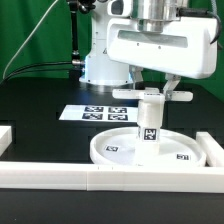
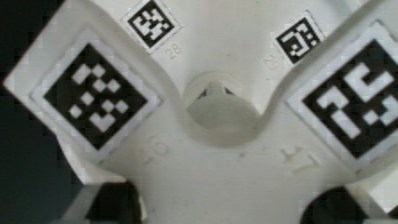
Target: Assemble round table
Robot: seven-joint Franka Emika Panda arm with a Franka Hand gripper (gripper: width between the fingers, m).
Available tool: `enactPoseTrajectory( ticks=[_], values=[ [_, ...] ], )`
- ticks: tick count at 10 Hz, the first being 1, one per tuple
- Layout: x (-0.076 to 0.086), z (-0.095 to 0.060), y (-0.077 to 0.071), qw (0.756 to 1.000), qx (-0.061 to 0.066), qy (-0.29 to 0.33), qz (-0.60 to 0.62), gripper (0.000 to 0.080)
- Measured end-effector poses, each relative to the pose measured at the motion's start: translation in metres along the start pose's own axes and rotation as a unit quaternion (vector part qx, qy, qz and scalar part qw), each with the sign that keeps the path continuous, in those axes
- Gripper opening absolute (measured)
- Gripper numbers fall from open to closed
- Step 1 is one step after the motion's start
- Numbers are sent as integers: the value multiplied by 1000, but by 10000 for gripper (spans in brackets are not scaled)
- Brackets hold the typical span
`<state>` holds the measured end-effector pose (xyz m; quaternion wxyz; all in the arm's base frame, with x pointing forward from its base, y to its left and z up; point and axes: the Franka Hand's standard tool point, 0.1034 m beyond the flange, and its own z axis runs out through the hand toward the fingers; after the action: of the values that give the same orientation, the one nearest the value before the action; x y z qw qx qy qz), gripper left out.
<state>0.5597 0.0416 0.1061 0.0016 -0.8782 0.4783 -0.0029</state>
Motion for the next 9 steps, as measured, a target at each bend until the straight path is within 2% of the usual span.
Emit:
enactPoseTrajectory(
  ticks=[3, 8, 9],
  values=[
    [0, 0, -1, 989, 17, -5, 147, 442],
    [0, 1, -1, 979, 17, -14, 204, 442],
    [-1, 1, -2, 980, 17, -14, 200, 583]
  ],
)
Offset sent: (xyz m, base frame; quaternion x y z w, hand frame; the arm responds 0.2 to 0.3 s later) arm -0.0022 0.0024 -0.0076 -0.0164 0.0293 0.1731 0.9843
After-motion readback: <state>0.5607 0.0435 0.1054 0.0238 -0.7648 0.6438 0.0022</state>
